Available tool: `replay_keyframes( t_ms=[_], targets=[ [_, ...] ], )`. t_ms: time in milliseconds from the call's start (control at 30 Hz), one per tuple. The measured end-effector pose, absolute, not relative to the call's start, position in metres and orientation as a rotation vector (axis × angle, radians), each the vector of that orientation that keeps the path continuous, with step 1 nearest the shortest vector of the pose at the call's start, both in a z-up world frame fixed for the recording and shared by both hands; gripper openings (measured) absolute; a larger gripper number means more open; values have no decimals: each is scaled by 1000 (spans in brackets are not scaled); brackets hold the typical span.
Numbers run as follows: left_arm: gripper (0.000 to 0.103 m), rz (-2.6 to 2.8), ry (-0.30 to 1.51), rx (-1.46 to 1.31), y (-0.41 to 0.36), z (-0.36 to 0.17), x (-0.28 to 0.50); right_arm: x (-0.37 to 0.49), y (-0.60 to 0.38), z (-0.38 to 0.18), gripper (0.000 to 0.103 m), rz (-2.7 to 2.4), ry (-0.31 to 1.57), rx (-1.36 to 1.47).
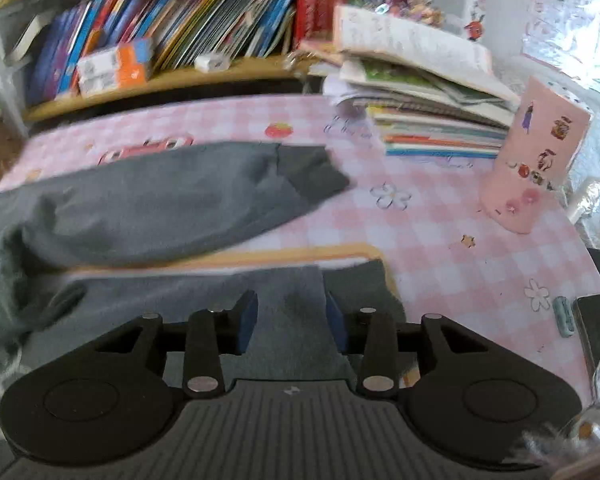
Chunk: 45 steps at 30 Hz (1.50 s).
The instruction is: Fold clothes
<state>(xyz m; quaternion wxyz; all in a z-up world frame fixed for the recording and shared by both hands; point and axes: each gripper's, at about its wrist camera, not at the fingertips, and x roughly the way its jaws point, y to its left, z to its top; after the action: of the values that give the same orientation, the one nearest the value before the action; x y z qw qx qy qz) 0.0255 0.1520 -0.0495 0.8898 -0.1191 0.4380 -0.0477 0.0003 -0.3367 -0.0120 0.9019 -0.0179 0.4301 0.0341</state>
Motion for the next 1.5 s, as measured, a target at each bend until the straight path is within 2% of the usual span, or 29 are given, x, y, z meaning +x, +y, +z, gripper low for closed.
replay_keyframes(
  t_ms=[233,400,700,867,1100,1333,1367,1433,1500],
  targets=[
    [5,-2,881,-232,169,-51,46,-12,-311,-40,36,121,982,-157],
    [5,45,894,-286,182,-49,61,-8,-311,-42,38,71,980,-167],
    [5,-17,896,-240,163,-52,62,-1,-328,-44,31,-47,963,-182],
    [5,19,878,-264,177,-53,66,1,-329,-45,39,-83,952,-211],
    [5,61,887,-214,182,-46,75,-1,-319,-46,42,-59,949,-199],
    [7,30,827,-222,179,-25,25,-3,-310,-47,43,-35,946,-188],
    [8,38,823,-237,183,-23,15,-5,-306,-46,44,-28,937,-187],
    [17,66,820,-274,193,-22,-6,-10,-296,-41,46,-11,912,-189],
    [43,91,819,-324,204,-24,-24,-15,-286,-36,48,6,887,-190]
  ],
)
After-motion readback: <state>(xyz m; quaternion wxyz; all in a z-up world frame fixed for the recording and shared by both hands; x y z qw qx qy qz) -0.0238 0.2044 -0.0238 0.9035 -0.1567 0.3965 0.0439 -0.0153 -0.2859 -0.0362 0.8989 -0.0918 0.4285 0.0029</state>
